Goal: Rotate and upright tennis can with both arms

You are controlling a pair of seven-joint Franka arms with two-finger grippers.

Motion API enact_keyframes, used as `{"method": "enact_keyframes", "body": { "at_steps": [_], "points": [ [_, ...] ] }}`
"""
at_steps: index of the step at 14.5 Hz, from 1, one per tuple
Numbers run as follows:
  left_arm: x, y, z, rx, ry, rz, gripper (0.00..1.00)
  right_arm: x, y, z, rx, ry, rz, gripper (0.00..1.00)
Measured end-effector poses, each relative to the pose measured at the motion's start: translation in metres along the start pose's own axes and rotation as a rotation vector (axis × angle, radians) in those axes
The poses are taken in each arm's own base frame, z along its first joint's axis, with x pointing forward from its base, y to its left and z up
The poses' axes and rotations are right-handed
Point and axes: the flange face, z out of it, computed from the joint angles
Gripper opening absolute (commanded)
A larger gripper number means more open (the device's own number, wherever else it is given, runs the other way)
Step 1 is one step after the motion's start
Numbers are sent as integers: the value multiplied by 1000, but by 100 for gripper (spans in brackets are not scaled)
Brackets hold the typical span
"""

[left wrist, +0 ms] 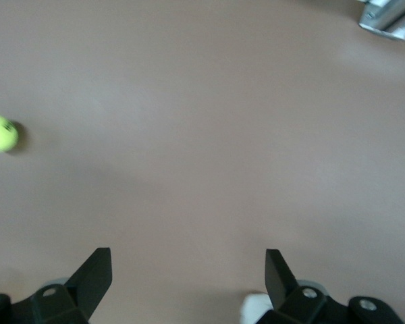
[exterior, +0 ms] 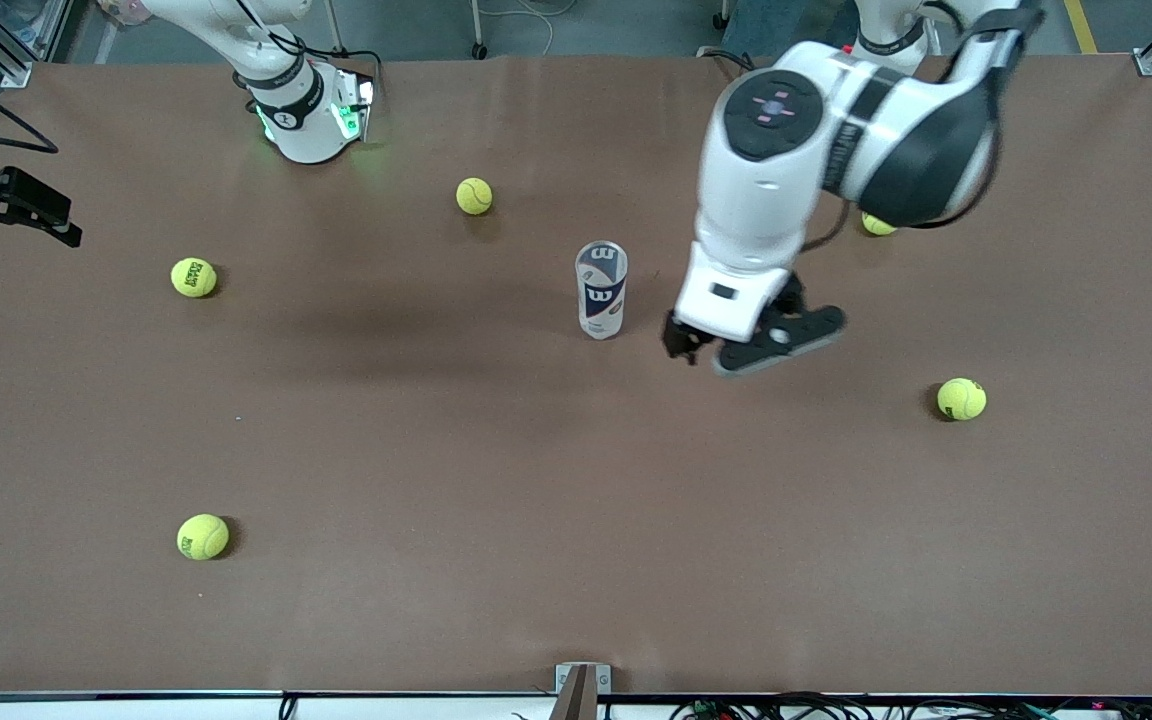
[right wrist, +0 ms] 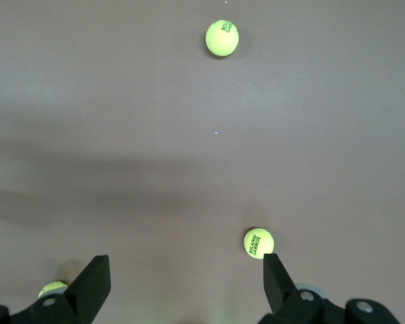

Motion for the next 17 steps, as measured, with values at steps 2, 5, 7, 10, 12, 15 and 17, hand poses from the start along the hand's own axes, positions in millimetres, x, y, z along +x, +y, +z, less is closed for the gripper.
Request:
{"method": "enact_keyframes", "body": {
  "at_steps": [2, 5, 7, 10, 12, 15, 17],
  "points": [
    [30, -40, -13, -1, 1, 27, 100, -1, 0, 1, 2, -6, 0, 100],
    [71, -110, -31, -10, -11, 97, 100, -1, 0, 1, 4, -11, 0, 100],
    [93, -158, -40, -32, -22, 131, 100, -1, 0, 2, 4, -14, 0, 100],
    [114, -220, -47, -53, -56, 201, 100, -2, 0, 2, 5, -16, 0, 100],
    [123, -249, -48, -56, -64, 251, 100, -2, 0, 2, 5, -16, 0, 100],
    [128, -274, -44, -47, -95, 322, 100, -2, 0, 2, 5, -16, 0, 100],
    [130, -282, -47, -46, -94, 324, 100, -2, 0, 2, 5, -17, 0, 100]
  ]
}}
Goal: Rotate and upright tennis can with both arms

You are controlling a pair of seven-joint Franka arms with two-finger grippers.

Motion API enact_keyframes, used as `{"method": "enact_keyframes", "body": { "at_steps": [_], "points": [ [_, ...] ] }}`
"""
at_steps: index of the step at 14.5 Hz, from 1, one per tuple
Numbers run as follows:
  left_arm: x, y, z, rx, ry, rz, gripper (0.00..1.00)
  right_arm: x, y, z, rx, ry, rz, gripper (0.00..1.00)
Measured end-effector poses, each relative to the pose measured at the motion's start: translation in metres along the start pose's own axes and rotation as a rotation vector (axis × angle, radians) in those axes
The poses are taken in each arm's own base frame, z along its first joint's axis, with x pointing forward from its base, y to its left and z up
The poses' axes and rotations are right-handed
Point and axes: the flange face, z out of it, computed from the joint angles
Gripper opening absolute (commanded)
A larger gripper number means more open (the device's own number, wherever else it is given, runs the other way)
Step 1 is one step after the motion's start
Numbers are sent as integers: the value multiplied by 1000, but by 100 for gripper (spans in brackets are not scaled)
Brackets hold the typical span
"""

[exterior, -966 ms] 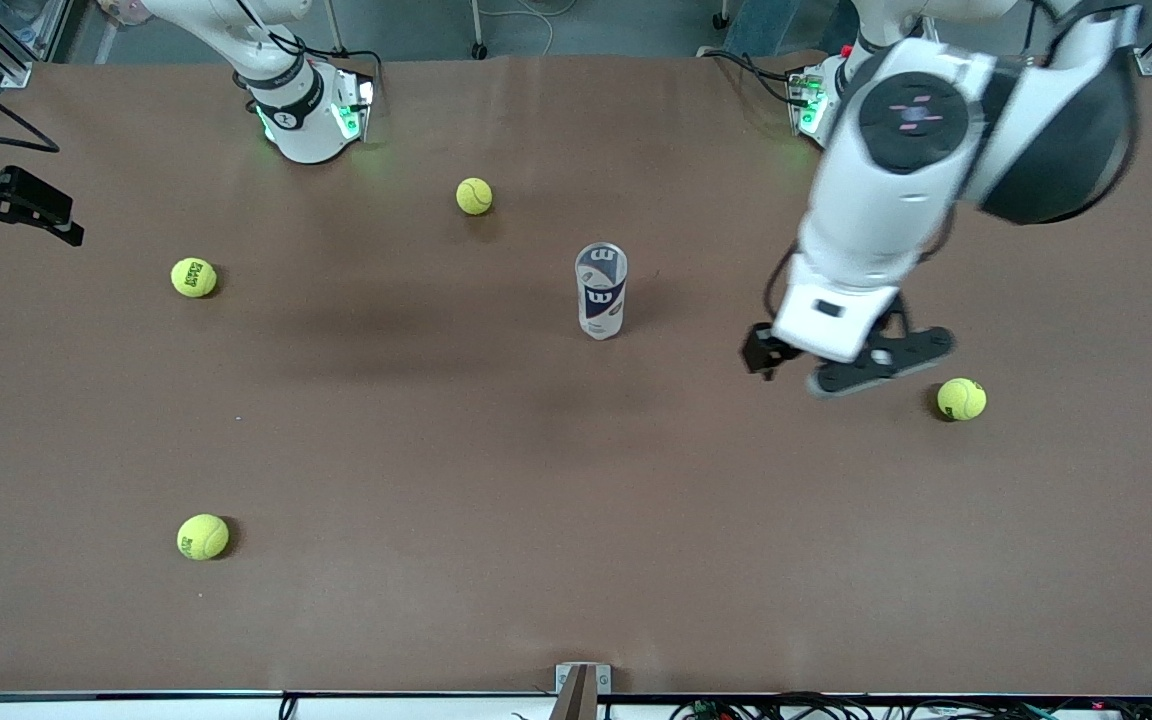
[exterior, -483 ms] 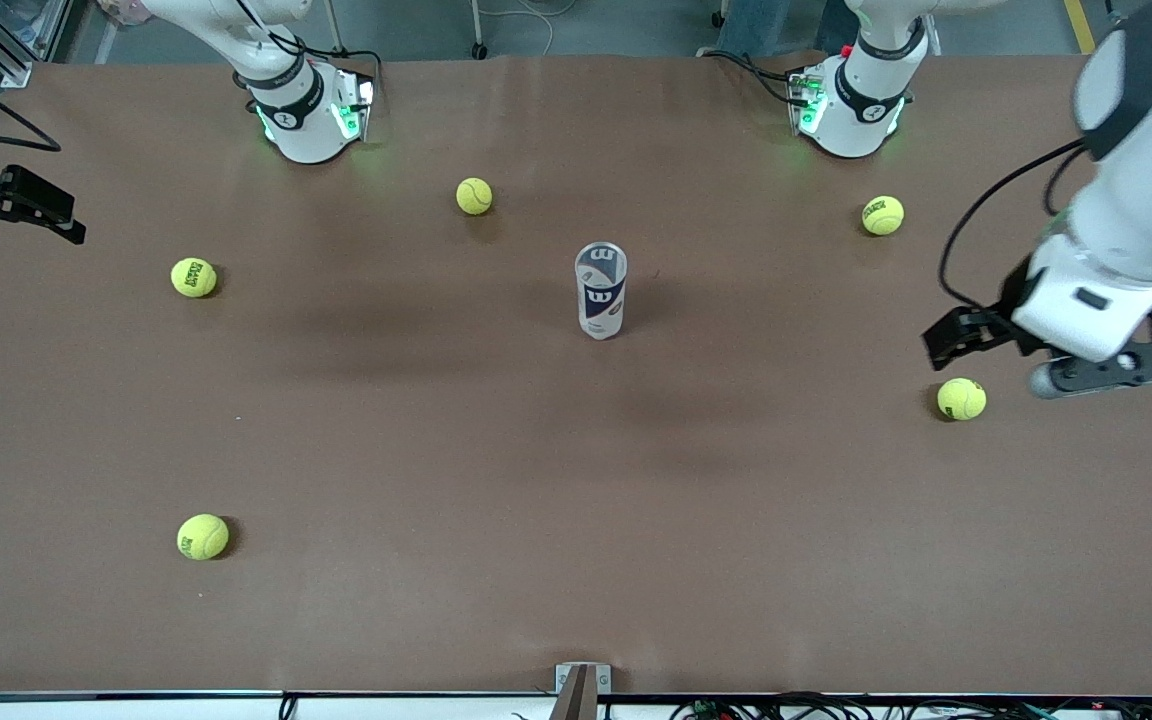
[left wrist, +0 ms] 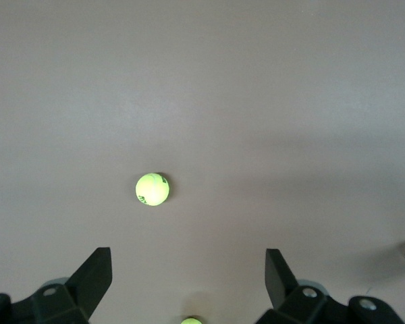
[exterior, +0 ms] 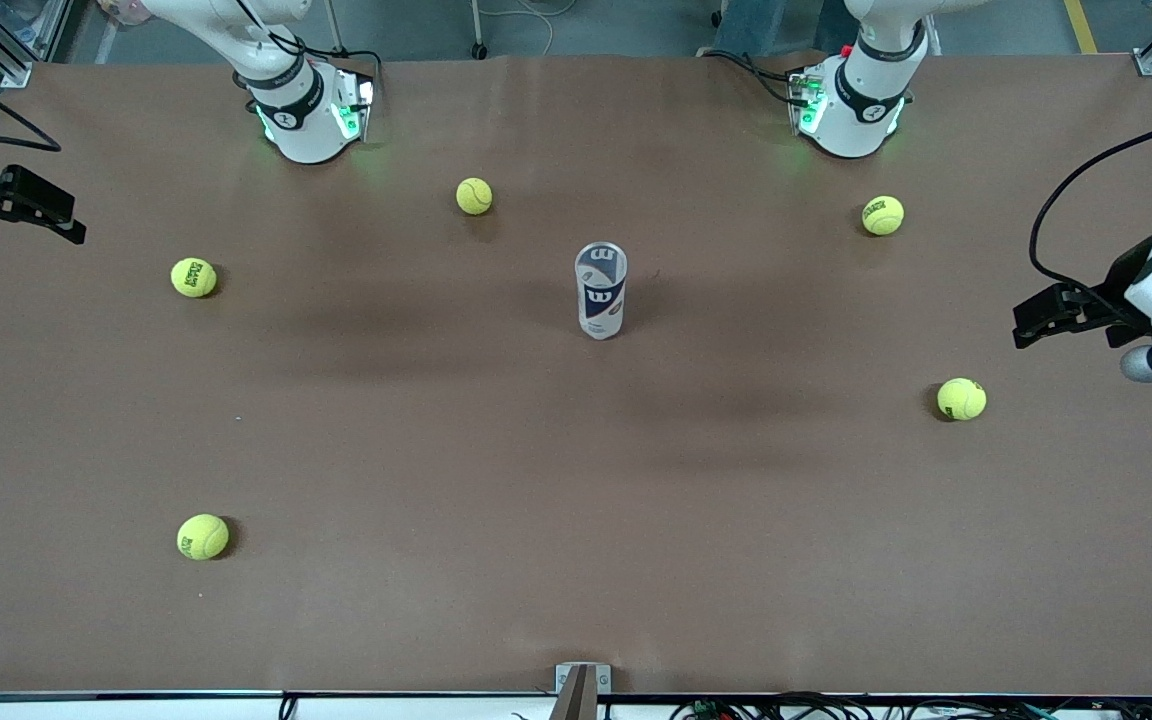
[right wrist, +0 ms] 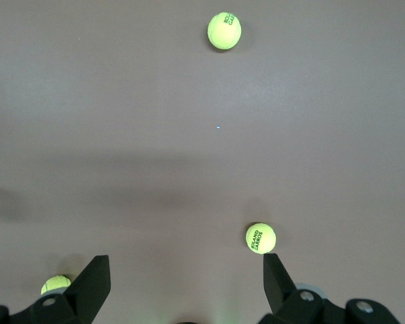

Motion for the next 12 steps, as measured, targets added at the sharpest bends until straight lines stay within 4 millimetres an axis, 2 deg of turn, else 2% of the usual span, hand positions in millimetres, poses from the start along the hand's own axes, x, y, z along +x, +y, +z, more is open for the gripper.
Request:
{"method": "enact_keyframes", "body": {
  "at_steps": [5, 8, 12],
  "points": [
    [-7, -20, -28, -3, 50, -38, 100, -1, 0, 1, 1, -7, 1, 100],
    [-8, -31, -32, -18, 56, -57, 100, -1, 0, 1, 1, -7, 1, 100],
    [-11, -34, -40, -17, 72, -65, 100, -1, 0, 1, 1, -6, 1, 100]
  ]
}}
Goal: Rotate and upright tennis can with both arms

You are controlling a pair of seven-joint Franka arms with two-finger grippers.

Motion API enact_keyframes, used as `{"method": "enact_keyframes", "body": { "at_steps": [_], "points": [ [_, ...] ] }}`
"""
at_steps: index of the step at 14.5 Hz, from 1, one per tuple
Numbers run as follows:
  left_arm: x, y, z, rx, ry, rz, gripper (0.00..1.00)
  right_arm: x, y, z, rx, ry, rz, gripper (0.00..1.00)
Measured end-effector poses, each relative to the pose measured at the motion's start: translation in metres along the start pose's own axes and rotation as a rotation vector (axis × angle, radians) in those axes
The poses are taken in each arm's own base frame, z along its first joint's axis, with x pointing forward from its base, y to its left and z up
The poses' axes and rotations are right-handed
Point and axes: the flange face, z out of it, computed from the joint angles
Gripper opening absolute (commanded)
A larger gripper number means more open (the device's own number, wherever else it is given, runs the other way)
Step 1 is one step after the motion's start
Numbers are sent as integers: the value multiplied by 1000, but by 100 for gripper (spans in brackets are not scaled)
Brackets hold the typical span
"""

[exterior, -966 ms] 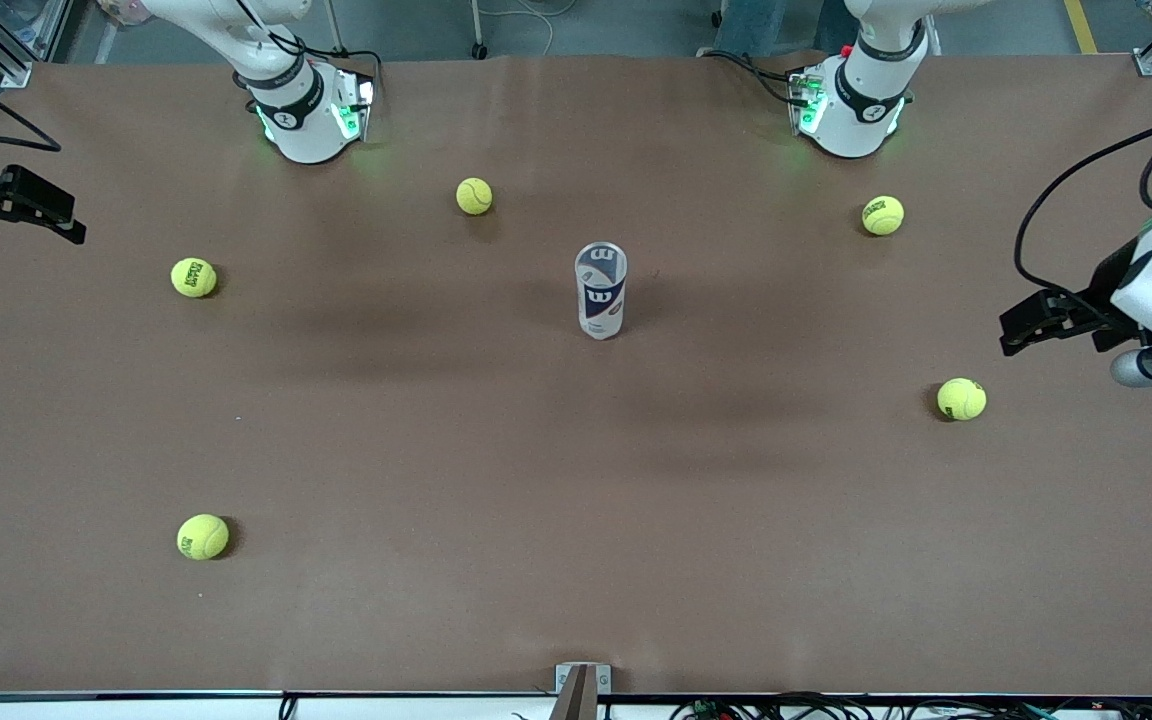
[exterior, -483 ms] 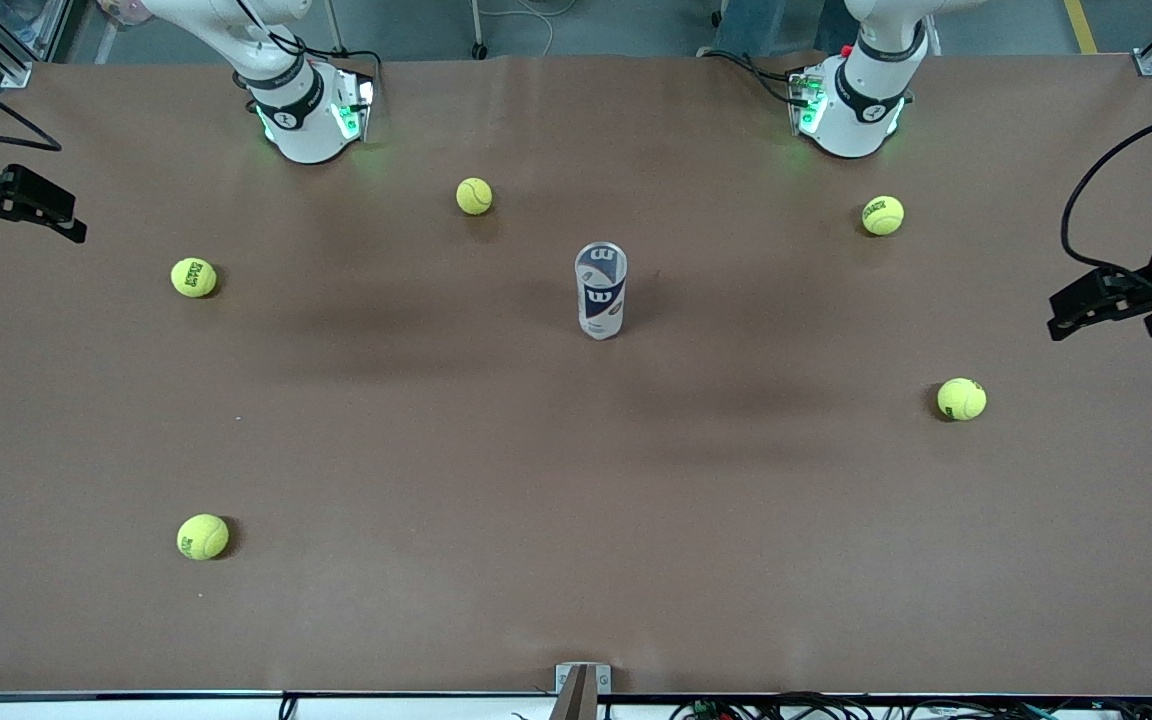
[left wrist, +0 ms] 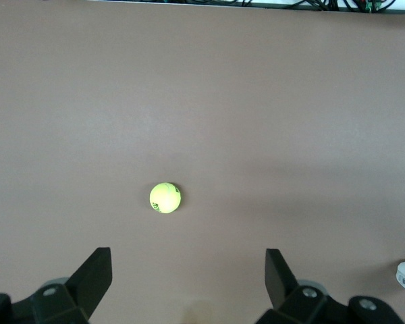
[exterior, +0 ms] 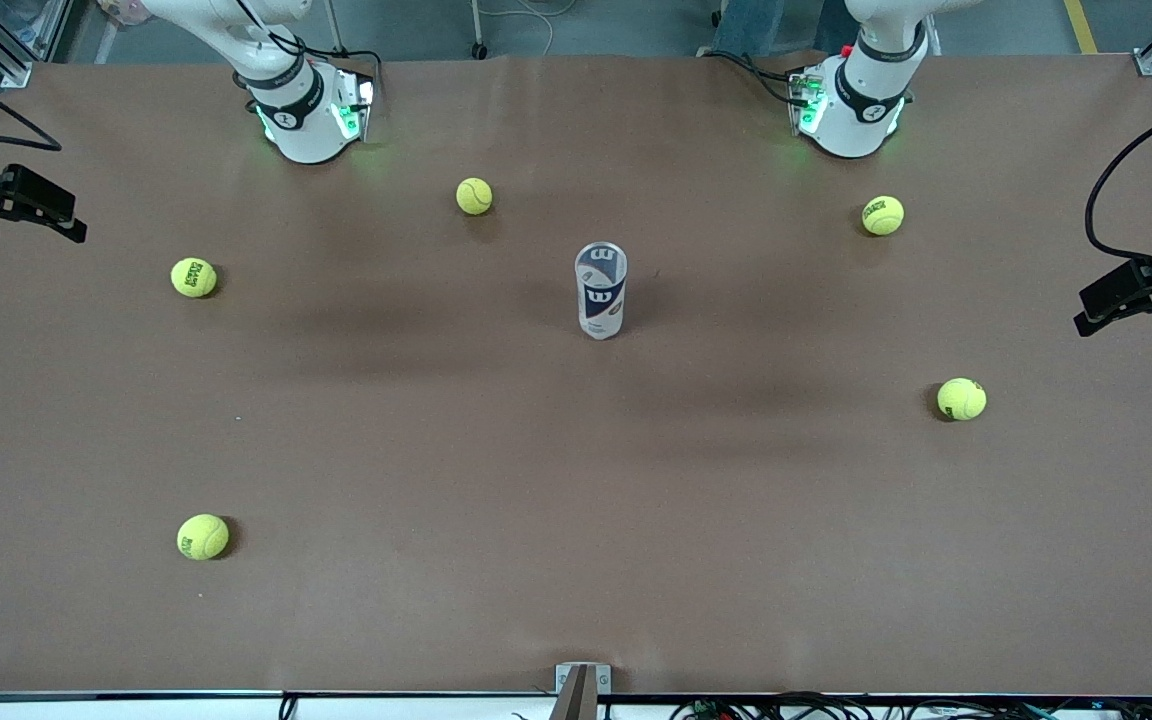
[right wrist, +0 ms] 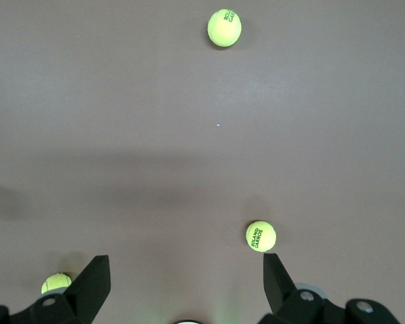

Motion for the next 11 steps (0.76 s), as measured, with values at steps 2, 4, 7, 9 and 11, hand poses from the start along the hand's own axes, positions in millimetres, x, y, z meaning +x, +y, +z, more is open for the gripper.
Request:
{"method": "enact_keyframes", "body": {
  "at_steps": [2, 4, 7, 9, 11],
  "points": [
    [-1, 0, -3, 11, 6, -6, 100, 0, 0, 0, 0, 1, 0, 100],
    [-3, 6, -6, 18, 10, -2, 100, 0, 0, 0, 0, 2, 0, 100],
    [-6, 16, -11, -4, 15, 7, 100, 0, 0, -1, 0, 3, 0, 100],
    [-9, 15, -15, -7, 19, 5, 100, 0, 0, -1, 0, 3, 0, 100],
    [-11, 18, -17, -3, 23, 6, 100, 0, 0, -1, 0, 4, -1, 100]
  ]
}}
